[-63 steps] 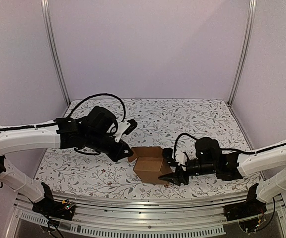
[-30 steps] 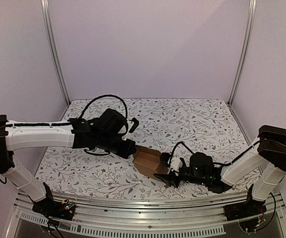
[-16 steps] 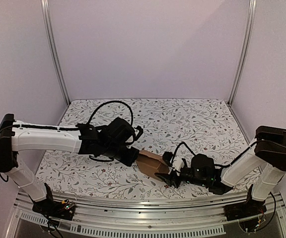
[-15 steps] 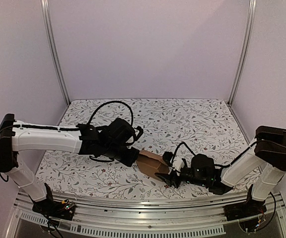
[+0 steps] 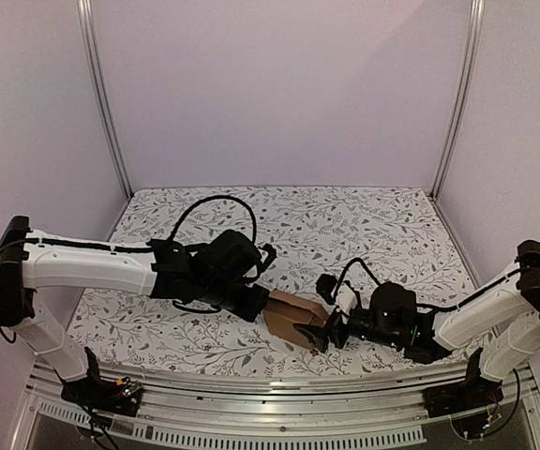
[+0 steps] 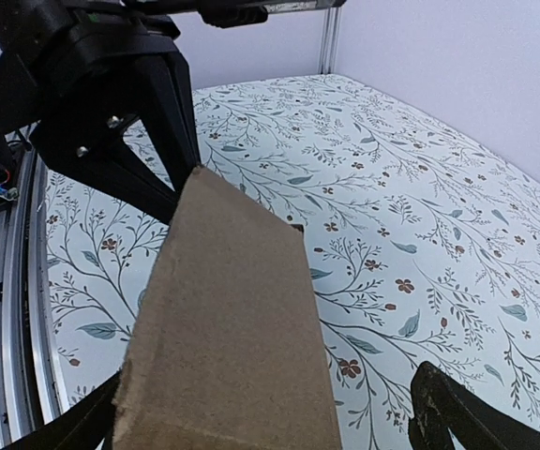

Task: Fold the paper box

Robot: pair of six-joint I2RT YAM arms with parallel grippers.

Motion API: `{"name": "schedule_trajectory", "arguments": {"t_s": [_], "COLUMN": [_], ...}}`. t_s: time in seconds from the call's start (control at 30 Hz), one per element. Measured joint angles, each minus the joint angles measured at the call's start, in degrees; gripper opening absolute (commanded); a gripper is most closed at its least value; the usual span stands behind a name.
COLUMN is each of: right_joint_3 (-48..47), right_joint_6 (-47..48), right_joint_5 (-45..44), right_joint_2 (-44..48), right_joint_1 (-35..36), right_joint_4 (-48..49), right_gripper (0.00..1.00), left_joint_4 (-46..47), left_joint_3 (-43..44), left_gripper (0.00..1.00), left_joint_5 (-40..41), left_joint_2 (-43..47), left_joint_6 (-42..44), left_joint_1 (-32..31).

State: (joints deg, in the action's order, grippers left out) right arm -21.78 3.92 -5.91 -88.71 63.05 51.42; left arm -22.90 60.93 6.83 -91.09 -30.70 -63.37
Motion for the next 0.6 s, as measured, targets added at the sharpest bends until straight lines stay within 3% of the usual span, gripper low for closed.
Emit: {"name": "schedule_trajectory", "arguments": {"t_s": [0.17, 0.4, 0.6], "right_joint_3": [0.5, -4.1, -11.0], "right_joint_6": [-1.3, -7.1, -9.9], "right_joint_5": [0.2, -2.1, -3.2], "right_joint_2": [12.5, 31.6, 36.0], "right_joint_1": [0.0, 0.0, 0.0], "right_joint_4": [-11.9, -36.6, -54.1], "right_gripper": [0.99, 0.99, 0.83], "left_joint_4": [0.3, 0.3, -0.3], "left_joint_3": [1.0, 3.1, 5.2], "left_gripper": [0.0, 0.0, 0.0], "left_joint_5": [1.4, 4.1, 7.1], "left_joint_2": [-1.2, -3.3, -5.1], "left_joint_6": [-2.4, -6.1, -9.7], "left_joint_1": [-0.6, -2.1, -3.5]}}
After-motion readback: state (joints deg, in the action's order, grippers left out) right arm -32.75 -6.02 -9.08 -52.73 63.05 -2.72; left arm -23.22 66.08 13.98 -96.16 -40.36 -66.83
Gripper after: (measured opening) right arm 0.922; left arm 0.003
